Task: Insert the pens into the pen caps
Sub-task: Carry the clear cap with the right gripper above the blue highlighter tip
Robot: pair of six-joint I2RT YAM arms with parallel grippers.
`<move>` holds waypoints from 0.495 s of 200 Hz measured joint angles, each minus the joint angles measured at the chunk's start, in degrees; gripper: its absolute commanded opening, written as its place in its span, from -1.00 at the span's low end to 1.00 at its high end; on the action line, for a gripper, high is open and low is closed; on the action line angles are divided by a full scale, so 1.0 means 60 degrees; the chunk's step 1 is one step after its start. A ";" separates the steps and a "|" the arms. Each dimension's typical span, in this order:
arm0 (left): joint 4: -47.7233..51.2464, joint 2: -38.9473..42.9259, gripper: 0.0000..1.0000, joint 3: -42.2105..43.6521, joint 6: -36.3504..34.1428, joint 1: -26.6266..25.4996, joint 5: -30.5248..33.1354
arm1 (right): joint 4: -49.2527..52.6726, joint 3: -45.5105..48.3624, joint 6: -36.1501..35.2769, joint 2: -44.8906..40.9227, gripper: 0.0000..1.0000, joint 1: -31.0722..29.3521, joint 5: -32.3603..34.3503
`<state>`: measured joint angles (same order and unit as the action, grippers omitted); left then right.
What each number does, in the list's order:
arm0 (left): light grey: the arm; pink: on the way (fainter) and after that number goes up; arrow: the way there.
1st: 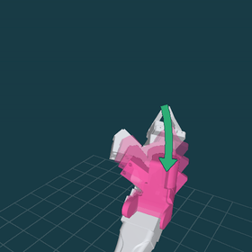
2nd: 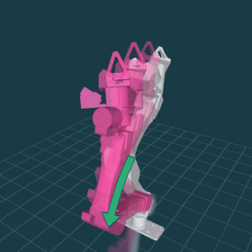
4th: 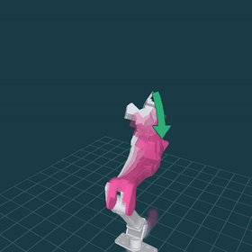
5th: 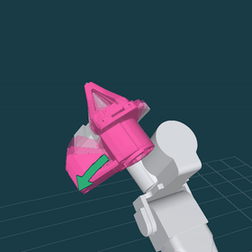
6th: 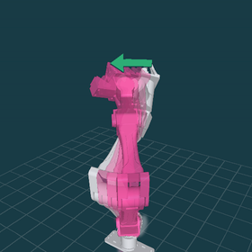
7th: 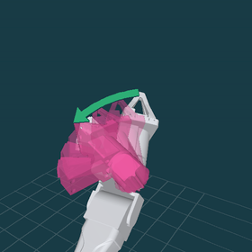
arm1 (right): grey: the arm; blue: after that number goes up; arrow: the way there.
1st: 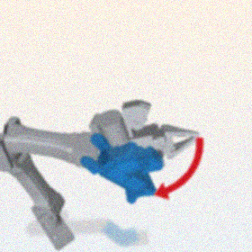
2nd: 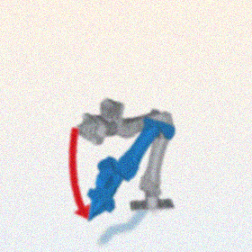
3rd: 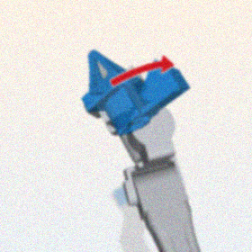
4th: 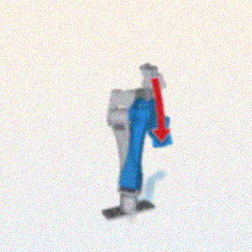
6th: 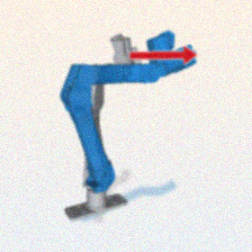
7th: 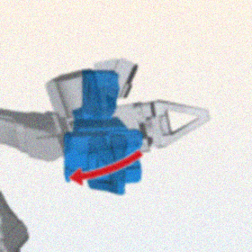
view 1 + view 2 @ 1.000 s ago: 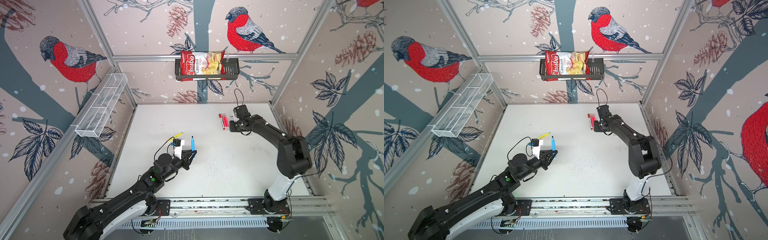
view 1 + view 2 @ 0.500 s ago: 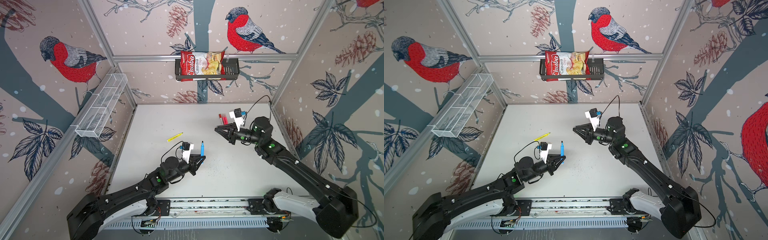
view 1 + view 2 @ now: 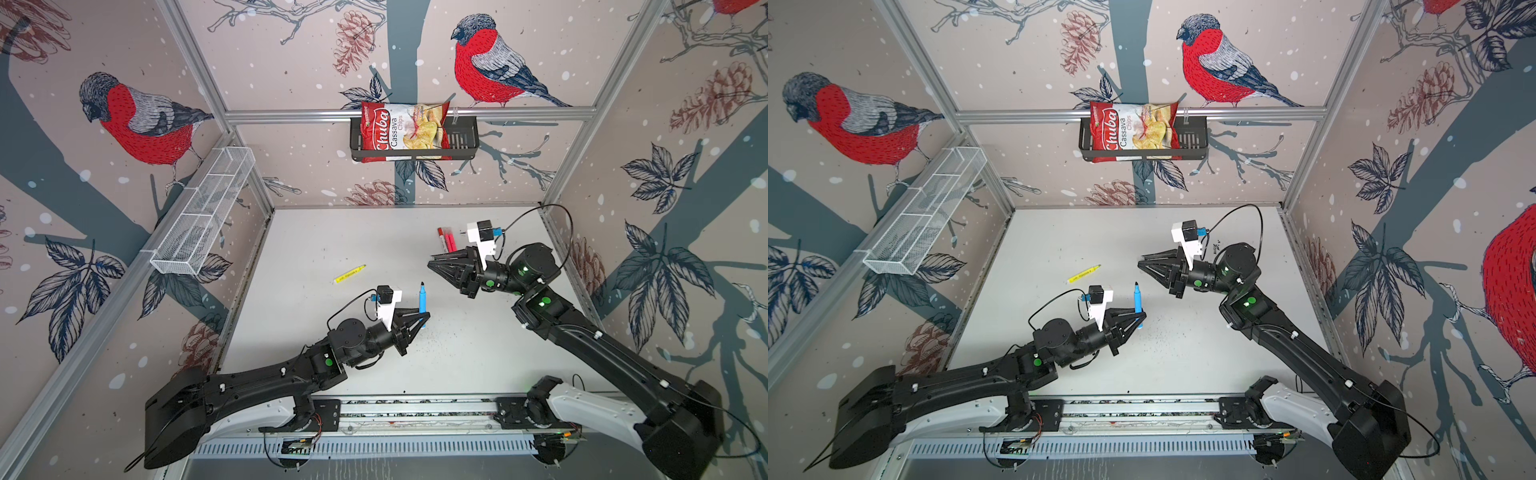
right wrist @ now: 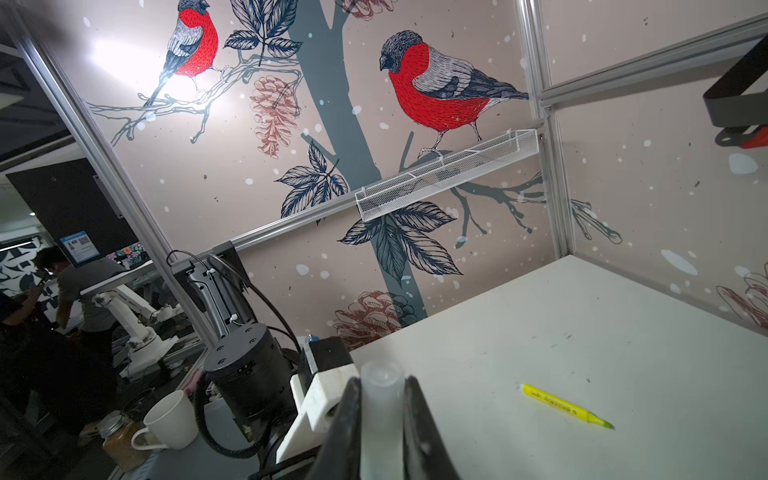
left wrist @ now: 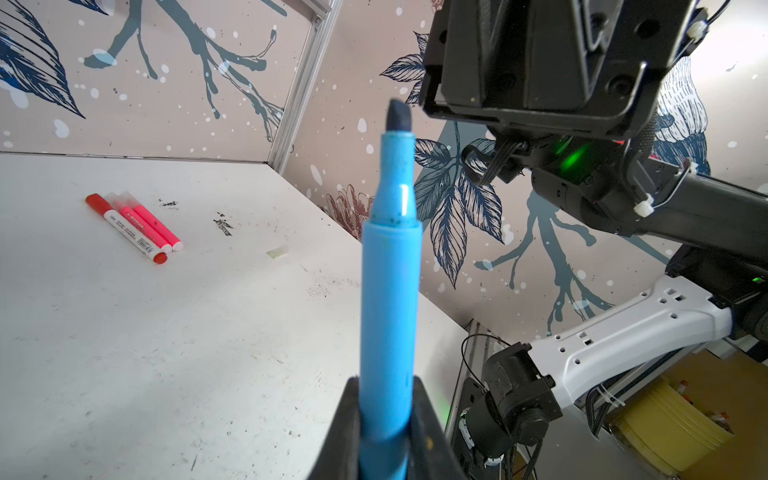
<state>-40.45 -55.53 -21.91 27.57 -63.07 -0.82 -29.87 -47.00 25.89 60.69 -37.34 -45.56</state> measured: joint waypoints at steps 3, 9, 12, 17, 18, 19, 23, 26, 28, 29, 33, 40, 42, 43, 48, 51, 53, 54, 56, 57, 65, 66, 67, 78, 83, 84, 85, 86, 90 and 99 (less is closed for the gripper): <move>-0.0004 0.0000 -1.00 0.0000 0.0000 -0.0004 0.0015 | -0.0084 0.0047 0.0000 0.0011 -0.81 -0.0007 0.0036; -0.0022 0.0000 -1.00 -0.0007 -0.0015 -0.0015 0.0058 | -0.0233 0.0127 0.0135 0.0033 -0.81 -0.0022 0.0036; -0.0029 0.0000 -1.00 -0.0007 -0.0022 -0.0018 0.0084 | -0.0291 0.0157 0.0226 0.0047 -0.81 -0.0025 0.0036; -0.0055 0.0000 -1.00 -0.0015 -0.0025 -0.0018 0.0106 | -0.0415 0.0208 0.0280 0.0080 -0.81 -0.0040 0.0040; -0.0058 0.0000 -1.00 -0.0015 -0.0025 -0.0018 0.0109 | -0.0459 0.0219 0.0291 0.0091 -0.81 -0.0047 0.0040; -0.0066 0.0000 -1.00 -0.0015 -0.0025 -0.0018 0.0113 | -0.0474 0.0226 0.0302 0.0095 -0.81 -0.0047 0.0040; -0.0084 0.0000 -1.00 -0.0018 -0.0029 -0.0022 0.0135 | -0.0554 0.0251 0.0433 0.0127 -0.81 -0.0073 0.0044; -0.0098 0.0004 -1.00 -0.0022 -0.0029 -0.0022 0.0135 | -0.0608 0.0266 0.0503 0.0146 -0.81 -0.0087 0.0055; -0.0109 0.0004 -1.00 -0.0022 -0.0029 -0.0022 0.0135 | -0.0656 0.0277 0.0514 0.0157 -0.81 -0.0098 0.0073; -0.0113 0.0004 -1.00 -0.0022 -0.0029 -0.0022 0.0138 | -0.0667 0.0280 0.0514 0.0160 -0.81 -0.0102 0.0073; -0.0120 0.0004 -1.00 -0.0029 -0.0029 -0.0025 0.0146 | -0.0732 0.0299 0.0528 0.0189 -0.81 -0.0135 0.0073; -0.0142 0.0004 -1.00 -0.0036 -0.0033 -0.0025 0.0149 | -0.0841 0.0306 0.0699 0.0226 -0.81 -0.0197 0.0076; -0.0146 0.0007 -1.00 -0.0036 -0.0033 -0.0029 0.0149 | -0.0874 0.0310 0.0725 0.0240 -0.81 -0.0215 0.0080; -0.0146 0.0007 -1.00 -0.0036 -0.0033 -0.0029 0.0153 | -0.0889 0.0310 0.0721 0.0244 -0.81 -0.0219 0.0084; -0.0146 0.0011 -1.00 -0.0036 -0.0033 -0.0033 0.0160 | -0.0973 0.0321 0.0703 0.0273 -0.81 -0.0259 0.0087; -0.0146 0.0011 -1.00 -0.0040 -0.0036 -0.0033 0.0160 | -0.1005 0.0321 0.0707 0.0288 -0.81 -0.0280 0.0095; -0.0142 0.0011 -1.00 -0.0040 -0.0036 -0.0033 0.0164 | -0.1020 0.0324 0.0710 0.0299 -0.81 -0.0288 0.0098; -0.0142 0.0011 -1.00 -0.0040 -0.0036 -0.0033 0.0164 | -0.1024 0.0324 0.0710 0.0306 -0.81 -0.0291 0.0102; -0.0142 0.0011 -1.00 -0.0044 -0.0044 -0.0036 0.0164 | -0.1042 0.0324 0.0721 0.0317 -0.81 -0.0295 0.0102; -0.0142 0.0011 -1.00 -0.0044 -0.0047 -0.0036 0.0168 | -0.1064 0.0324 0.0732 0.0324 -0.81 -0.0302 0.0106; -0.0142 0.0011 -1.00 -0.0055 -0.0069 -0.0040 0.0168 | -0.1169 0.0350 0.0750 0.0368 -0.81 -0.0335 0.0117; -0.0146 0.0011 -1.00 -0.0055 -0.0073 -0.0040 0.0171 | -0.1180 0.0353 0.0754 0.0372 -0.81 -0.0335 0.0117; -0.0146 0.0011 -1.00 -0.0058 -0.0073 -0.0040 0.0171 | -0.1195 0.0357 0.0769 0.0379 -0.81 -0.0342 0.0120; -0.0146 0.0011 -1.00 -0.0091 -0.0073 -0.0055 0.0175 | -0.1297 0.0412 0.0951 0.0412 -0.81 -0.0368 0.0157; -0.0157 0.0011 -1.00 -0.0098 -0.0073 -0.0062 0.0175 | -0.1333 0.0430 0.0951 0.0430 -0.81 -0.0382 0.0178; -0.0160 0.0011 -1.00 -0.0098 -0.0073 -0.0062 0.0178 | -0.1351 0.0437 0.0954 0.0433 -0.81 -0.0386 0.0182; -0.0164 0.0011 -1.00 -0.0098 -0.0073 -0.0066 0.0178 | -0.1362 0.0441 0.0954 0.0433 -0.81 -0.0390 0.0182; -0.0168 0.0011 -1.00 -0.0102 -0.0073 -0.0066 0.0182 | -0.1373 0.0448 0.0954 0.0441 -0.81 -0.0390 0.0186; -0.0175 0.0011 -1.00 -0.0102 -0.0073 -0.0073 0.0193 | -0.1410 0.0463 0.0958 0.0452 -0.81 -0.0393 0.0186; -0.0193 0.0011 -1.00 -0.0102 -0.0073 -0.0095 0.0208 | -0.1464 0.0503 0.0998 0.0466 -0.81 -0.0397 0.0211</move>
<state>-41.60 -55.46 -22.52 27.14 -63.64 0.43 -38.65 -43.99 31.88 63.48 -39.72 -44.29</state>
